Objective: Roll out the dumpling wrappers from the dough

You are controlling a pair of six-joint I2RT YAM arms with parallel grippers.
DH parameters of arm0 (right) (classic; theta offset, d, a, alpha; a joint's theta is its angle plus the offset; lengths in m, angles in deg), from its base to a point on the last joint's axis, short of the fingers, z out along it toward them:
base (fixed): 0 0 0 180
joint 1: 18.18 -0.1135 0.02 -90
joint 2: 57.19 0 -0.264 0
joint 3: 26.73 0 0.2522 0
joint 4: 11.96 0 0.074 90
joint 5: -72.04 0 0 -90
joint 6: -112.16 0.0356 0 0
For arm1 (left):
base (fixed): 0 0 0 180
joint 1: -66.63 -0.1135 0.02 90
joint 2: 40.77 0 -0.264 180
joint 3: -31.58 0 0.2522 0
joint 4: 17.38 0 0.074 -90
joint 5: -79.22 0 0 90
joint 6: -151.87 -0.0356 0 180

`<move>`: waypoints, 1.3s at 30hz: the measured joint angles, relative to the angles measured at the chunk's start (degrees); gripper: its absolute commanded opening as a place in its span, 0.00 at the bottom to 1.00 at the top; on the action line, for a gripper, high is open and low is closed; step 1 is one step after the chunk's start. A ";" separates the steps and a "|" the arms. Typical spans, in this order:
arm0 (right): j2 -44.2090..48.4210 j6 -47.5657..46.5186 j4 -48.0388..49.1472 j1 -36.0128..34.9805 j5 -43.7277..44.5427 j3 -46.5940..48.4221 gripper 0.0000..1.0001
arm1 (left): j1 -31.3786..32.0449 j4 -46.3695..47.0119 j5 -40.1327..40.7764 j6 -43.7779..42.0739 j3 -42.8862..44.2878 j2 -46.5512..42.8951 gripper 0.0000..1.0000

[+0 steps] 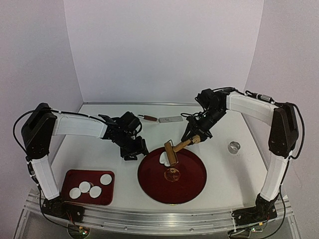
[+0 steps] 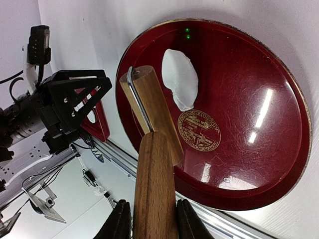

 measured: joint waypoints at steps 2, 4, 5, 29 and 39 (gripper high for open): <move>-0.64 0.57 0.34 0.00 -0.13 0.09 0.00 | 0.00 0.45 -0.13 -0.93 0.00 0.71 0.55; -1.21 1.37 0.91 0.00 -0.25 0.09 0.00 | 0.00 0.77 -0.33 -1.80 0.00 1.34 0.51; -1.53 1.88 1.26 0.00 -0.33 0.11 0.00 | 0.00 0.97 -0.40 -2.30 0.00 1.64 0.50; -7.96 9.98 5.94 0.00 0.13 0.20 0.00 | 0.00 1.81 -1.69 -10.27 1.63 8.07 0.17; -7.96 10.32 8.06 0.00 1.75 -0.48 0.00 | 0.57 1.73 -2.30 -14.32 1.90 8.48 0.03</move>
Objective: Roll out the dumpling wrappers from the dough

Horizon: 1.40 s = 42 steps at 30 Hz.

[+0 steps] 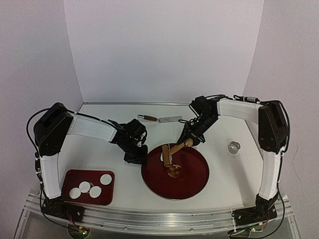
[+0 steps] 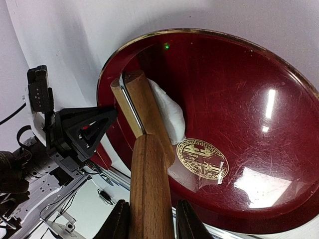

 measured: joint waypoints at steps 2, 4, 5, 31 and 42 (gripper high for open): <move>0.00 -0.08 0.77 0.00 0.28 -0.26 0.00 | 0.19 -0.01 -0.12 -0.66 0.09 0.07 0.01; 0.00 -0.25 1.38 0.00 0.48 -0.59 0.00 | 0.26 0.01 -0.10 -0.80 0.09 0.11 0.00; 0.00 -0.31 1.51 0.00 0.54 -0.71 0.00 | 0.26 0.01 -0.09 -0.88 0.09 0.11 0.00; -3.35 -1.54 5.28 -0.37 -3.16 -1.13 0.00 | 0.70 -2.10 1.11 -2.34 1.76 0.81 0.00; -2.21 -4.67 1.27 -4.04 1.25 4.00 0.00 | 0.49 -3.68 2.82 1.26 2.00 0.31 0.26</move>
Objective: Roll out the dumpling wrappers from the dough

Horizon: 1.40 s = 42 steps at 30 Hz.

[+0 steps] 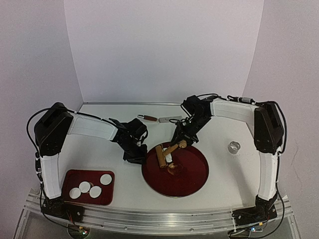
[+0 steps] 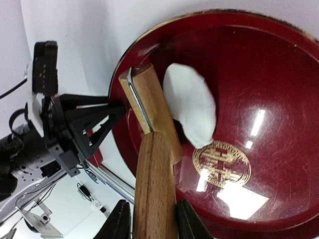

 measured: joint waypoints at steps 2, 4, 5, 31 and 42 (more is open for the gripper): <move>2.05 -0.52 -1.15 -0.56 0.21 0.00 0.00 | -0.12 -0.78 0.72 1.14 -0.03 -0.71 0.29; 5.10 -0.84 -1.97 -0.93 0.19 0.00 0.00 | -0.24 -1.27 1.22 1.71 -0.03 -1.66 0.32; 7.07 -0.94 -2.25 -0.98 0.14 0.00 0.00 | -0.28 -1.33 1.29 2.08 -0.03 -2.20 0.34; 2.69 -0.04 -8.42 2.16 6.32 4.15 0.00 | 0.18 -5.02 3.48 0.03 5.18 2.55 0.25; 0.42 -0.20 -9.47 2.16 7.03 4.99 0.00 | 1.98 -7.84 5.82 -3.81 8.96 4.83 0.02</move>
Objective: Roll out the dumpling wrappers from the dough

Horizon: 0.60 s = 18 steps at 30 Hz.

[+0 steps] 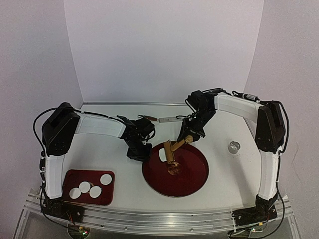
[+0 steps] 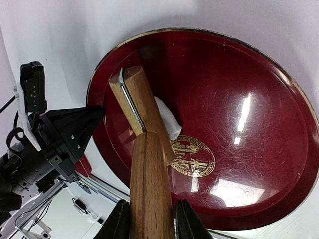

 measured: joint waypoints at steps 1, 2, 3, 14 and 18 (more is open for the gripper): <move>0.00 -0.05 -0.12 0.02 0.19 0.04 0.00 | 0.21 -0.26 -0.04 -0.56 0.27 0.13 0.00; 0.00 -0.14 -0.20 0.02 0.46 0.06 0.00 | 0.54 -0.47 0.00 -0.97 0.61 0.28 0.00; 0.00 -0.20 -0.29 0.02 0.63 0.06 0.00 | 0.92 -0.55 0.27 -1.10 1.00 0.40 0.00; -0.38 -0.44 -0.80 0.02 1.78 0.08 0.00 | 2.71 -1.61 3.17 -0.76 2.66 1.34 0.00; -0.68 -0.72 -0.84 0.09 2.05 0.08 0.00 | 2.95 -1.61 3.78 -0.49 2.66 1.34 0.00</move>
